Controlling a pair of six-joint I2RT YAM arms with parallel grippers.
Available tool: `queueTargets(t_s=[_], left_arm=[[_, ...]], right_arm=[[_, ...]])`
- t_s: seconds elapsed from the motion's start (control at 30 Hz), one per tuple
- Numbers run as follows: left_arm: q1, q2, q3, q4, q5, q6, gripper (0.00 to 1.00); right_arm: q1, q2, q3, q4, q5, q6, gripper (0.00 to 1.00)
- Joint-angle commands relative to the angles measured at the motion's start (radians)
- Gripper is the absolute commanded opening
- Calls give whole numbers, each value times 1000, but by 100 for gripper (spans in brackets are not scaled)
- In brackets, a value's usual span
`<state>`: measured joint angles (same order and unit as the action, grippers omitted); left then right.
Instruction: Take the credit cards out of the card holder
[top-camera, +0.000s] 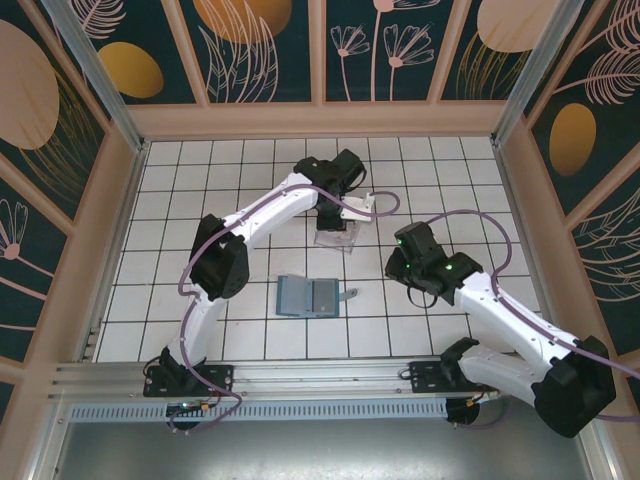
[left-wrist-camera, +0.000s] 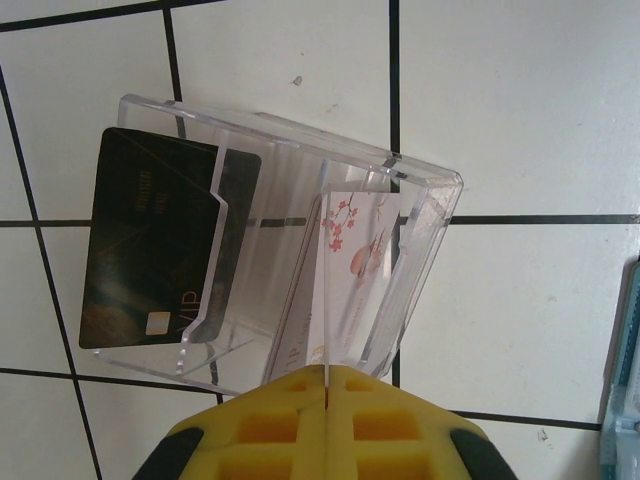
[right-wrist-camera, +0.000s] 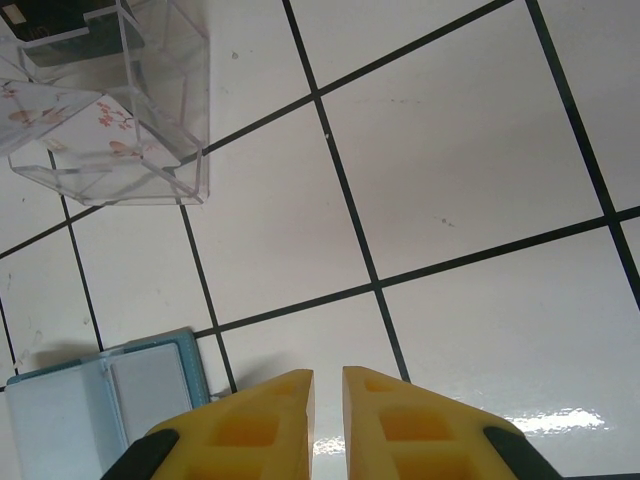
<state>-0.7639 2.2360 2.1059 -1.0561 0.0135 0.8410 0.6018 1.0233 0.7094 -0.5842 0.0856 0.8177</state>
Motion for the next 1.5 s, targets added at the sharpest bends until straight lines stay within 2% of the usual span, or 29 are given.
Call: queueTargets(t_s=[0.0, 0.43, 0.77, 0.93, 1.07, 1.13, 1.33, 1.47], left_arm=[[6, 28, 21, -33, -13, 39, 0], [23, 56, -37, -20, 2, 54, 0], [23, 48, -48, -83, 83, -3, 0], [23, 51, -44, -123, 186, -14, 0], [23, 60, -34, -122, 189, -30, 0], [22, 70, -27, -123, 156, -44, 2], [23, 93, -6, -112, 58, -71, 19], [22, 75, 6, -70, 13, -81, 25]], right_arm=[[-8, -14, -10, -8, 14, 1, 16], [-10, -41, -22, -15, 16, 15, 16], [-10, -33, -26, 6, 3, 9, 16], [-10, -25, -25, 11, -5, 3, 16], [-11, -24, -24, 14, -8, 3, 16], [-10, -24, -21, 13, -10, 2, 16], [-10, -17, -13, 14, -17, 2, 16], [-11, -12, -1, 9, -19, -1, 16]])
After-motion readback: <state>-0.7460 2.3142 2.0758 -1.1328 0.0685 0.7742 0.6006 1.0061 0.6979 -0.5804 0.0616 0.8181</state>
